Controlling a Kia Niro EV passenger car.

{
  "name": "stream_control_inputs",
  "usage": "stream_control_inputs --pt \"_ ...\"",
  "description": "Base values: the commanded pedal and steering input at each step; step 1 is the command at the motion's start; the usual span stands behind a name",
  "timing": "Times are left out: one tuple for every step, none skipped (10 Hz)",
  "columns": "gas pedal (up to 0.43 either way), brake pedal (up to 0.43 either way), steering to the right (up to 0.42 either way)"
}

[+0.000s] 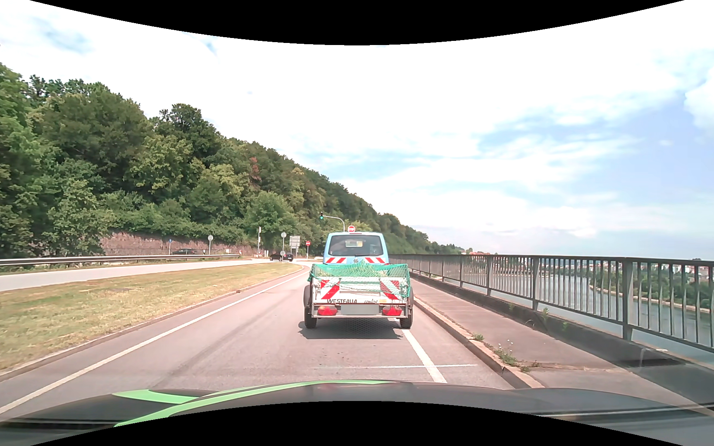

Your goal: Follow the waypoints while adhering to traffic rules and regulations

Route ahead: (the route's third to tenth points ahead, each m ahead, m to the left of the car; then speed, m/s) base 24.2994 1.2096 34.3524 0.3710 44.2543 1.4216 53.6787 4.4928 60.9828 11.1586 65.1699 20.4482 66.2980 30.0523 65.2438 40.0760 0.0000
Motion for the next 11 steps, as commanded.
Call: stream_control_inputs --pt "0.0 0.0 -0.003" --pt "0.0 0.0 -0.003" --pt "0.0 0.0 -0.003" --pt "0.0 0.0 -0.003" --pt "0.028 0.0 -0.003" --pt "0.11 0.0 -0.003" --pt "0.157 0.0 -0.003" --pt "0.157 0.0 -0.003" --pt "0.169 0.0 -0.003" --pt "0.177 0.0 -0.003" --pt "0.189 0.0 -0.003"
